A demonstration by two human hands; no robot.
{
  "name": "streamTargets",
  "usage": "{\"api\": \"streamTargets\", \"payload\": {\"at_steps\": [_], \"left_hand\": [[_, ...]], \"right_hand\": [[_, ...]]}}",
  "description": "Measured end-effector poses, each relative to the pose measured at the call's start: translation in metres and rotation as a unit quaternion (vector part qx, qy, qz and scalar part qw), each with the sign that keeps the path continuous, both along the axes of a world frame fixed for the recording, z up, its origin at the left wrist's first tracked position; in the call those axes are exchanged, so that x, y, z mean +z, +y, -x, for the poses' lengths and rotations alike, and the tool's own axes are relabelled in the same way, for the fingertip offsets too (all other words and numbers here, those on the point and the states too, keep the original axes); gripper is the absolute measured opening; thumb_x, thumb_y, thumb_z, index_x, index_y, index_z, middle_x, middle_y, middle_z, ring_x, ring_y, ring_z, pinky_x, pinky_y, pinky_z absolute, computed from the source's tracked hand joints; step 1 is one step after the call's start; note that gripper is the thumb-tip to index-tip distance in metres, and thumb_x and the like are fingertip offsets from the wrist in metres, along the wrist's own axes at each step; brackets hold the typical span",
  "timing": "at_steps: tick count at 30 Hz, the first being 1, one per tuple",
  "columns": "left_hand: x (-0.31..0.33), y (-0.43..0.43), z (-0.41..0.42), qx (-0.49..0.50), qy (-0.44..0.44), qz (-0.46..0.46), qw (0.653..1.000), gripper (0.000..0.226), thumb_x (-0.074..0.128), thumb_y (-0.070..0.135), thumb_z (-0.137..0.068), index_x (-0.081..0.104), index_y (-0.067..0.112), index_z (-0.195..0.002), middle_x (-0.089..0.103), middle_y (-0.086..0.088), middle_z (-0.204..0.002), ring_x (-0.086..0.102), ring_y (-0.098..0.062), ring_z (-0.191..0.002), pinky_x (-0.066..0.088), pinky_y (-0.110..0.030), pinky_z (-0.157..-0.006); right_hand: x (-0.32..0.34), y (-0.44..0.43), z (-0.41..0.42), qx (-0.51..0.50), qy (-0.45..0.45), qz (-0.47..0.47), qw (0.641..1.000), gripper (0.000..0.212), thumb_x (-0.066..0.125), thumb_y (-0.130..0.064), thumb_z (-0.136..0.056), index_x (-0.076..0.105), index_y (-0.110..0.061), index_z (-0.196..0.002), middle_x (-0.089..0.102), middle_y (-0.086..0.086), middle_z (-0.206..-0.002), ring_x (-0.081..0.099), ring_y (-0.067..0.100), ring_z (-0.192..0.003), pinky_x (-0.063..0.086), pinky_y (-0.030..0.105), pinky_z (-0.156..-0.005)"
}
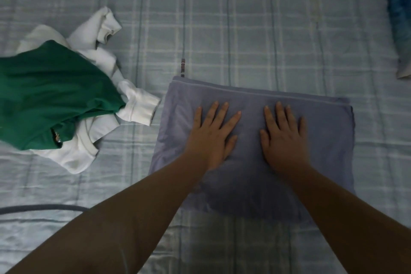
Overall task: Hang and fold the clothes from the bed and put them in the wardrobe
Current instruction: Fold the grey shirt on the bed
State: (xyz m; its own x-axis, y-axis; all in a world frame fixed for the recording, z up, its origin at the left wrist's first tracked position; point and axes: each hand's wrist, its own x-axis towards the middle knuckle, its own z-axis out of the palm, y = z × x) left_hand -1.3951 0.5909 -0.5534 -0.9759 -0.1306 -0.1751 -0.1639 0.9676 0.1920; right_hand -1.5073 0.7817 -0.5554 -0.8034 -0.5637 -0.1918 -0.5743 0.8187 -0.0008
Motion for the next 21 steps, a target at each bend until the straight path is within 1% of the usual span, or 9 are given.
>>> {"api": "streamTargets", "payload": {"at_steps": [4,7,9,11,14,16,17,20,21], "left_hand": [[0.016,-0.011,-0.052,0.049,0.008,-0.026,0.998,0.059,0.034,0.045,-0.100,0.031,0.026,-0.155,0.032,-0.011,-0.160,0.024,-0.034,-0.149,0.015,-0.060,-0.119],[0.017,-0.030,-0.107,0.151,0.027,-0.064,0.986,0.058,0.042,0.035,-0.096,0.040,0.015,-0.151,0.040,-0.015,-0.155,0.028,-0.036,-0.146,0.023,-0.057,-0.118],[0.016,-0.040,-0.140,0.241,0.062,-0.109,0.962,0.057,0.047,0.026,-0.088,0.050,0.005,-0.141,0.050,-0.020,-0.144,0.039,-0.042,-0.137,0.033,-0.054,-0.113],[0.017,-0.047,-0.164,0.333,0.081,-0.148,0.928,0.052,0.052,0.021,-0.081,0.055,0.002,-0.129,0.056,-0.021,-0.126,0.051,-0.042,-0.117,0.043,-0.053,-0.103],[0.029,-0.053,-0.180,0.450,0.059,-0.249,0.855,0.038,0.063,0.026,-0.082,0.057,0.010,-0.116,0.058,-0.008,-0.103,0.057,-0.034,-0.098,0.047,-0.039,-0.086],[0.033,-0.056,-0.183,0.468,0.002,-0.288,0.835,0.021,0.067,0.028,-0.085,0.052,0.022,-0.100,0.057,0.003,-0.085,0.060,-0.029,-0.086,0.045,-0.036,-0.073],[0.035,-0.057,-0.183,0.466,-0.027,-0.296,0.833,0.020,0.066,0.030,-0.086,0.049,0.023,-0.094,0.058,0.004,-0.079,0.061,-0.028,-0.082,0.046,-0.036,-0.069],[0.035,-0.063,-0.180,0.441,-0.086,-0.294,0.844,0.022,0.063,0.041,-0.088,0.051,0.023,-0.089,0.065,-0.001,-0.082,0.064,-0.027,-0.083,0.051,-0.038,-0.071],[0.034,-0.064,-0.180,0.431,-0.105,-0.297,0.846,0.025,0.064,0.045,-0.088,0.052,0.023,-0.089,0.067,-0.002,-0.085,0.065,-0.027,-0.086,0.051,-0.037,-0.072]], "right_hand": [[0.018,-0.023,-0.047,0.054,-0.013,0.080,0.995,0.062,0.034,-0.038,-0.095,0.037,-0.013,-0.152,0.033,0.015,-0.158,0.029,0.034,-0.146,0.019,0.057,-0.118],[0.023,-0.054,-0.093,0.114,-0.048,0.110,0.986,0.060,0.039,-0.035,-0.095,0.039,-0.011,-0.150,0.035,0.015,-0.157,0.029,0.034,-0.146,0.023,0.055,-0.118],[0.024,-0.079,-0.115,0.138,-0.066,0.133,0.979,0.060,0.047,-0.031,-0.093,0.041,-0.008,-0.149,0.037,0.016,-0.156,0.031,0.034,-0.145,0.025,0.052,-0.118],[0.025,-0.107,-0.124,0.131,-0.087,0.170,0.973,0.062,0.057,-0.024,-0.087,0.045,-0.006,-0.145,0.044,0.016,-0.151,0.038,0.034,-0.140,0.031,0.047,-0.117],[0.024,-0.152,-0.119,0.074,-0.113,0.203,0.970,0.053,0.060,-0.018,-0.085,0.053,-0.005,-0.136,0.057,0.018,-0.134,0.051,0.036,-0.122,0.039,0.042,-0.107],[0.024,-0.184,-0.110,0.039,-0.145,0.200,0.968,0.048,0.051,-0.024,-0.091,0.052,-0.004,-0.135,0.058,0.020,-0.128,0.052,0.039,-0.118,0.038,0.044,-0.104],[0.024,-0.199,-0.104,0.033,-0.153,0.185,0.970,0.048,0.048,-0.027,-0.093,0.050,-0.007,-0.137,0.057,0.019,-0.128,0.052,0.038,-0.118,0.039,0.044,-0.104],[0.025,-0.236,-0.090,0.042,-0.176,0.140,0.974,0.054,0.049,-0.038,-0.096,0.039,-0.021,-0.146,0.058,0.017,-0.131,0.053,0.037,-0.120,0.043,0.044,-0.102],[0.025,-0.244,-0.086,0.036,-0.184,0.114,0.976,0.060,0.050,-0.043,-0.095,0.035,-0.022,-0.148,0.056,0.019,-0.133,0.053,0.038,-0.121,0.043,0.044,-0.102]]}}
